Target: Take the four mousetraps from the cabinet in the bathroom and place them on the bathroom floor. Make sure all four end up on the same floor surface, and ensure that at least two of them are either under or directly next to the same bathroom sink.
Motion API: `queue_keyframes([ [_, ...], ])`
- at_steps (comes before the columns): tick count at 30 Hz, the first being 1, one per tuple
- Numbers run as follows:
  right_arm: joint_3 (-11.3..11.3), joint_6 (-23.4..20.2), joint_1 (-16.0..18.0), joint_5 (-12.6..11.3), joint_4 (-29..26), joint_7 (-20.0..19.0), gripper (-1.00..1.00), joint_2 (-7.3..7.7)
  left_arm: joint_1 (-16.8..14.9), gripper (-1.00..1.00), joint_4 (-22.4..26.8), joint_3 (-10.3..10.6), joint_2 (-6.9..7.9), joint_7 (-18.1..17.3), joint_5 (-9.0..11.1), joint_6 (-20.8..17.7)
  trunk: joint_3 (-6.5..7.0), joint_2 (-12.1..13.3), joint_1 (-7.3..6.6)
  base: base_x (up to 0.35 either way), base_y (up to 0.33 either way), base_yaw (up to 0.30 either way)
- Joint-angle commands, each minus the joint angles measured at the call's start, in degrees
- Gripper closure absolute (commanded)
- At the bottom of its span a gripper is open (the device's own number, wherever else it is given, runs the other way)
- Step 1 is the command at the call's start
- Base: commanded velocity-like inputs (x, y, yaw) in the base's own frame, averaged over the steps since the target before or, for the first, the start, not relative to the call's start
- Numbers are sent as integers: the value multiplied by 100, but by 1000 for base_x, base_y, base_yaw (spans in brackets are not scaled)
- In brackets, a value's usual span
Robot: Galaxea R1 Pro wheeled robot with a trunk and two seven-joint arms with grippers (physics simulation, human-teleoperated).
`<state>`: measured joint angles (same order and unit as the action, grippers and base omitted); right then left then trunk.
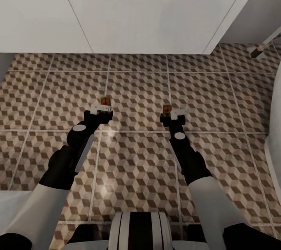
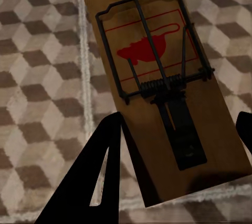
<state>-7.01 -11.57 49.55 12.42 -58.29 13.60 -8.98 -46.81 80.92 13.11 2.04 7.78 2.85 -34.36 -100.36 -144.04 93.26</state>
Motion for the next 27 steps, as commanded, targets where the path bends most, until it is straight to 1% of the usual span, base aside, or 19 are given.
queue_keyframes([
  [1,-11,-49,2,41,-7,16,100,1,-3,100,9,16,6,48,23,-27,-35,-3,1,0,0,-62],
  [3,-11,-48,2,41,-7,15,100,1,-3,100,10,19,6,48,23,-27,-96,-5,6,0,0,-62],
  [27,-11,-48,2,41,-7,16,100,10,-3,100,23,18,6,48,20,-27,-305,-5,6,0,0,-62],
])
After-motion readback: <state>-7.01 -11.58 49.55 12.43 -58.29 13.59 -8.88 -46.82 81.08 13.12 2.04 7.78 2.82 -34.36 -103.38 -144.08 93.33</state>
